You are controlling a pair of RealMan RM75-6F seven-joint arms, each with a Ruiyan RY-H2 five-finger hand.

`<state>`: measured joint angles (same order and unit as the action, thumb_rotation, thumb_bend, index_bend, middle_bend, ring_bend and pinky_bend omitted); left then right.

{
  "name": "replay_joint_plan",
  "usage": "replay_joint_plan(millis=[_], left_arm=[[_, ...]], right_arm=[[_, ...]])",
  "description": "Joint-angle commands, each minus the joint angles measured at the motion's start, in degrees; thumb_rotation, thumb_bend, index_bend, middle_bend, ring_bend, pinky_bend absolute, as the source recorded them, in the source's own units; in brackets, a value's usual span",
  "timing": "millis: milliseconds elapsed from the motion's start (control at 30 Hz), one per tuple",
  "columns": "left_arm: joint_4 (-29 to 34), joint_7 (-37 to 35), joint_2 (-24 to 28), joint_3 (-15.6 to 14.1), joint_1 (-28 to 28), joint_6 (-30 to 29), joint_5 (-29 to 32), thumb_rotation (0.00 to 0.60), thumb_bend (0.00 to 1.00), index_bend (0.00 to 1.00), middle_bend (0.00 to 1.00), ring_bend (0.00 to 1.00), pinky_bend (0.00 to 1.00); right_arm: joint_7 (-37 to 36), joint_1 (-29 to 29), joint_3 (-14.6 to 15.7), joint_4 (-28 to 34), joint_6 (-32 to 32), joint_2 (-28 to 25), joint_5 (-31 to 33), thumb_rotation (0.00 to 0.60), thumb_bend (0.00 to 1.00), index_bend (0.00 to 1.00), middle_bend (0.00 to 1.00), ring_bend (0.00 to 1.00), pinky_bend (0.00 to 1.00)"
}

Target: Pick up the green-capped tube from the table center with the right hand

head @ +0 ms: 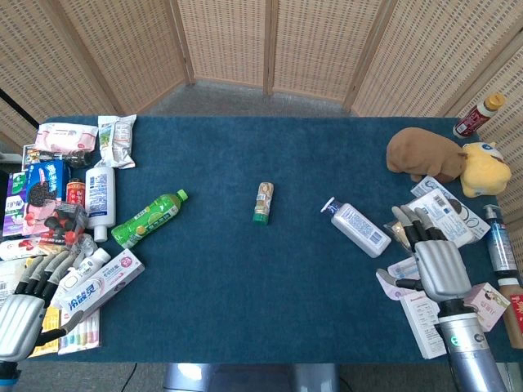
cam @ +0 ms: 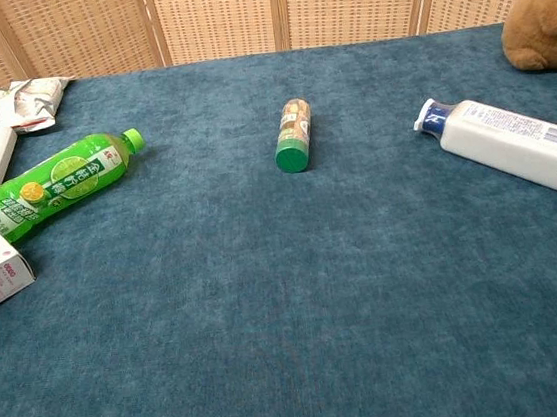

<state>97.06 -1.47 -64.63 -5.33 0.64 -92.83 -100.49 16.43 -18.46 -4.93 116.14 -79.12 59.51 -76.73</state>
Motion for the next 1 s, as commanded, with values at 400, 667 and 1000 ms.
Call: replay_joint_plan(millis=[400,667,1000], left_arm=[[-0.16,-0.41,0.33,-0.12,0.38,0.11,0.77,0.6,0.31,0.0,0.0,0.0,0.0],[-0.97,-1.41,-0.05,0.04,0.26,0.9,1.79,0.6,0.3,0.0,0.0,0.0,0.0],[-1.63,-2.03,-0.43,0.34,-0.33,2.09,2.55,0.6,0.3,0.0,0.0,0.0,0.0]], right_arm=[[-0.94,-22.8,-12.53,-9.48,24.48,13.39,11.58,0.459,0.19,0.0,0.08,0.01,0.25],[2.16,-35.22,-13.84,-20.1,37.59,19.23,22.64,0.471,0.23,0.0,0.07,0.0,0.15],[7.79,-48.35,-11.65,-32.89,43.79,27.39,38.47,0.471,0.23,0.0,0.07,0.0,0.15]])
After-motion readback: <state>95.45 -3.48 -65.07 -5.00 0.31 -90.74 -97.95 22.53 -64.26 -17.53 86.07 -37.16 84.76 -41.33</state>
